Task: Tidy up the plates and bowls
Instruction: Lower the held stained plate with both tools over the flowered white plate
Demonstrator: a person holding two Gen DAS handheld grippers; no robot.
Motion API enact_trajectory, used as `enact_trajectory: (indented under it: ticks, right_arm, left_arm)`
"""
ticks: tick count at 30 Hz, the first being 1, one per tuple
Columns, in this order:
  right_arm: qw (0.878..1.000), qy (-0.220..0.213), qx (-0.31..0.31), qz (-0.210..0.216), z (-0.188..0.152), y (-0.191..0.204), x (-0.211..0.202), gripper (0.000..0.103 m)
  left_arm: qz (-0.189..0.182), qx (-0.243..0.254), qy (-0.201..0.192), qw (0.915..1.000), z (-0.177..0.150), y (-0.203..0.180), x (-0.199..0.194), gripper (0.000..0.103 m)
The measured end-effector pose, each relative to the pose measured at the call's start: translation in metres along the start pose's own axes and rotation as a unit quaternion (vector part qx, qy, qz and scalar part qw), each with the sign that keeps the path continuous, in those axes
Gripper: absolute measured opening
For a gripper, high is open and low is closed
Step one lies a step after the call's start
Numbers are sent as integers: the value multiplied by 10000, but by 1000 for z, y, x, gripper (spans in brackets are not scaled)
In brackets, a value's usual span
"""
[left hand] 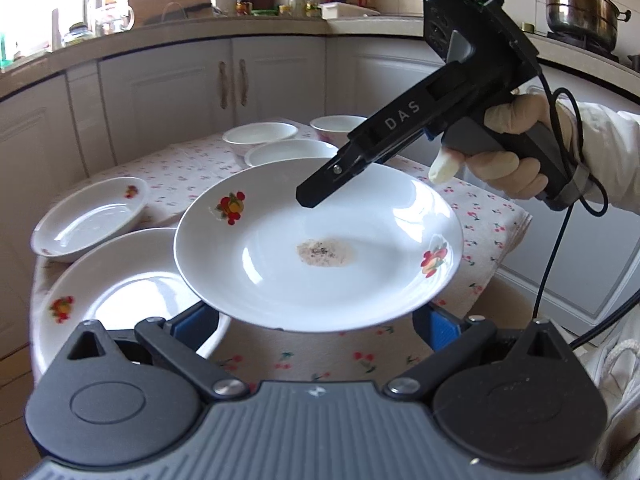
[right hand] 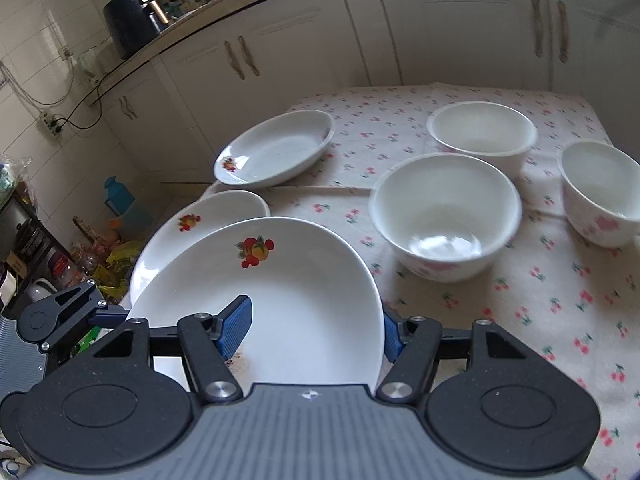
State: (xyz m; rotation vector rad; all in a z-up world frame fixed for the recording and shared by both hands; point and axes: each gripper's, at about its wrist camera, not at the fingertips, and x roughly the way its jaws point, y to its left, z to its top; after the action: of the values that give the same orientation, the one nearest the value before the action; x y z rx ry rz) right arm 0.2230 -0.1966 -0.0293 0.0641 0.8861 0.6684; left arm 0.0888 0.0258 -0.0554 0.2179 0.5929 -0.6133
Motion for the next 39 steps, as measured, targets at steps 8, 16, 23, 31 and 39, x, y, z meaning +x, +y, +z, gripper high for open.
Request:
enact_trajectory:
  ticks: [8,16,23,31,39]
  right_arm:
    - [9992,87,-348,155,21,39,31,70]
    - [9985,197,-453,228,37,61,67,70]
    - [9983,312,-467,148,44,66,81,70]
    - [9982,401,-438,19,49,64,88,70]
    - [9982,428,-422,-70,51,64,92,70]
  left_arm:
    - [334,-124,-51,9994,-10,32,-22,102]
    - [490,-209,-12,9986,-22,60,-25,102]
    - [473,-244,58,9986,-25,75,-16,102]
    - [355,-356,85,9987,-26,87,-6,102]
    - [317,-425,123,9985,-28,93,0,102]
